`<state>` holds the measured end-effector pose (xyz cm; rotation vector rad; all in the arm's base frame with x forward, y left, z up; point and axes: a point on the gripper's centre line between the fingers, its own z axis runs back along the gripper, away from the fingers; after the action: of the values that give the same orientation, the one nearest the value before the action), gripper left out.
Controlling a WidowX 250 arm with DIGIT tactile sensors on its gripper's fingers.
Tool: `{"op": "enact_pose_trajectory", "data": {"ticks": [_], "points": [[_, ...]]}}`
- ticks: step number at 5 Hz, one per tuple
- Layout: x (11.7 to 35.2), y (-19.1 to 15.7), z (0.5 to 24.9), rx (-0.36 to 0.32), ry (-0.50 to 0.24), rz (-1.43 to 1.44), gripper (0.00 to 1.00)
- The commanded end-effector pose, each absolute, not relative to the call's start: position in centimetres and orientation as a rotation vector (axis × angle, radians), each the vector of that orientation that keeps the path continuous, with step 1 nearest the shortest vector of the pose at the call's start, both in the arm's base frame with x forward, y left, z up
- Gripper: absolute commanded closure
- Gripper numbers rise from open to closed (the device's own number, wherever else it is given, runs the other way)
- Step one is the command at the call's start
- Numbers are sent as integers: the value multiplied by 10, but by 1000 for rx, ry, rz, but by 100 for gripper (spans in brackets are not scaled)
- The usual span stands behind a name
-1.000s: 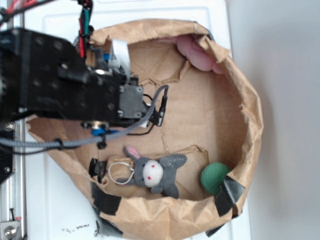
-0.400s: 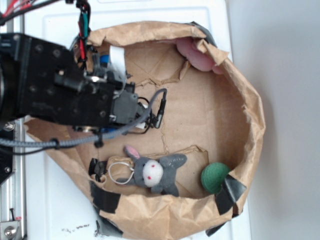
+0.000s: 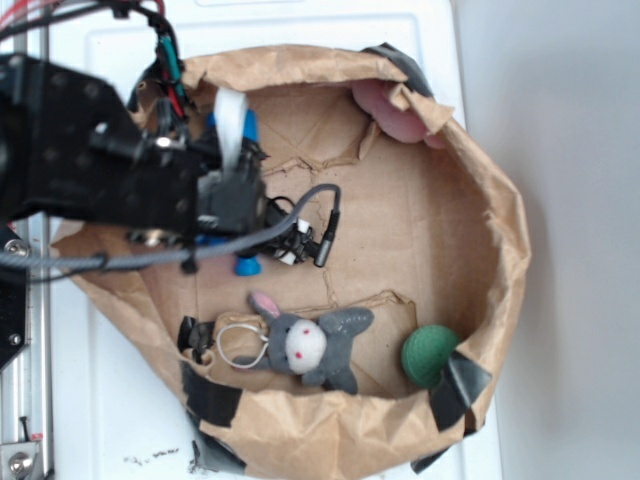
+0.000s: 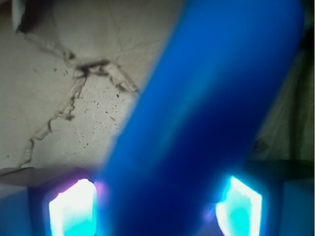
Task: Grab the blue bottle.
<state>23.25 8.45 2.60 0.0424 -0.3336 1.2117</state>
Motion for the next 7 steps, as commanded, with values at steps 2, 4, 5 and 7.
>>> {"op": "enact_pose_trajectory", "data": {"ticks": [2,4,5,7], "points": [[223,86,29,80,-370,1236,100],[220,58,94,-51,-265,1142,100],[216,31,138,-77,-247,997,100],[212,6,181,-117,-174,831,100]]}}
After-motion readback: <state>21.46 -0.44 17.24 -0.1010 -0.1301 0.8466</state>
